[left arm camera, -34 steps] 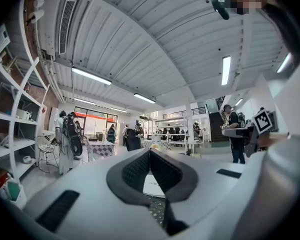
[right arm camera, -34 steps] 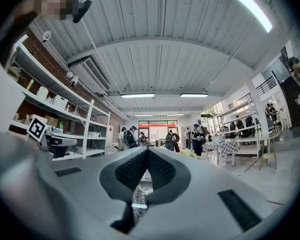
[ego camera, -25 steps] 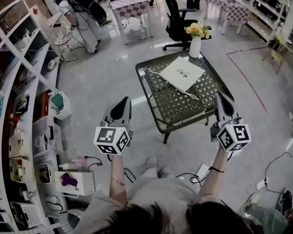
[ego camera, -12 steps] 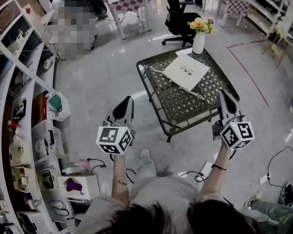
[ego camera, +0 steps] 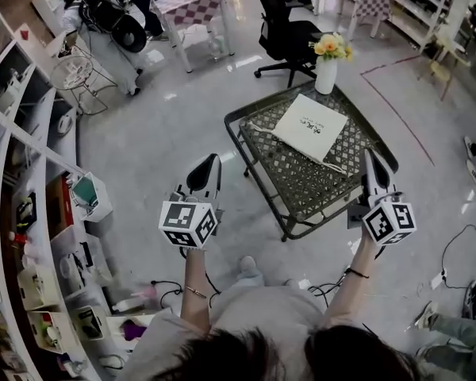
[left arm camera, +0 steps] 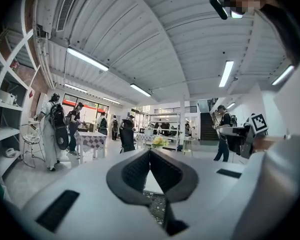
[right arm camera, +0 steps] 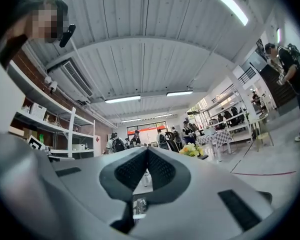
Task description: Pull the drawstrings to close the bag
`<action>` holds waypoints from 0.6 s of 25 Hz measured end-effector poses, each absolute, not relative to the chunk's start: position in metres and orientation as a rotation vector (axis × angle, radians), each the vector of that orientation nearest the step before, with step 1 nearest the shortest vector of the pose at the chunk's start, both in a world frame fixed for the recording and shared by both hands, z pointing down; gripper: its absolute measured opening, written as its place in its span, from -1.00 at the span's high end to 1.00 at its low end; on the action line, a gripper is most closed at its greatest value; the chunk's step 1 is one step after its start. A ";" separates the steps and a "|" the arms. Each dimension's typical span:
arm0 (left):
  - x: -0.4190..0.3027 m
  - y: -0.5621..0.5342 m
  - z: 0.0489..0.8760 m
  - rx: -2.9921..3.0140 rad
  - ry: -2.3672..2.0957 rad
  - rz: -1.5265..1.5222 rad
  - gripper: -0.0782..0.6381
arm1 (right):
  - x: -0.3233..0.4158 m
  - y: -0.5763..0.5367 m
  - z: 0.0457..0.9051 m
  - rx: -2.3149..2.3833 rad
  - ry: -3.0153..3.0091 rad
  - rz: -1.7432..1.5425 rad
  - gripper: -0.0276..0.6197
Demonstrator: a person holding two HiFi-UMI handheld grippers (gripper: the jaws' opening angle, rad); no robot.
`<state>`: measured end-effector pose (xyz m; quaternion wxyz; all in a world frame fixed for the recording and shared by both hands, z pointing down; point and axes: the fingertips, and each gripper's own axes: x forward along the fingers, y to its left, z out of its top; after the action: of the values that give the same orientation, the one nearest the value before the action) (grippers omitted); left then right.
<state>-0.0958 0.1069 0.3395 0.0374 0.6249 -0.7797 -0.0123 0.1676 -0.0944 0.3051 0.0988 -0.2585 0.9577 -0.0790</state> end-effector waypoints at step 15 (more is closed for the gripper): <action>-0.127 0.057 0.359 2.133 -2.172 0.007 0.71 | 0.157 -0.090 0.336 -1.077 2.815 -0.201 0.85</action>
<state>-0.1274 0.0566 0.3595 0.0487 0.7000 -0.7125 0.0024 0.1566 -0.0902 0.3361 0.0605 -0.3558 0.9302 -0.0665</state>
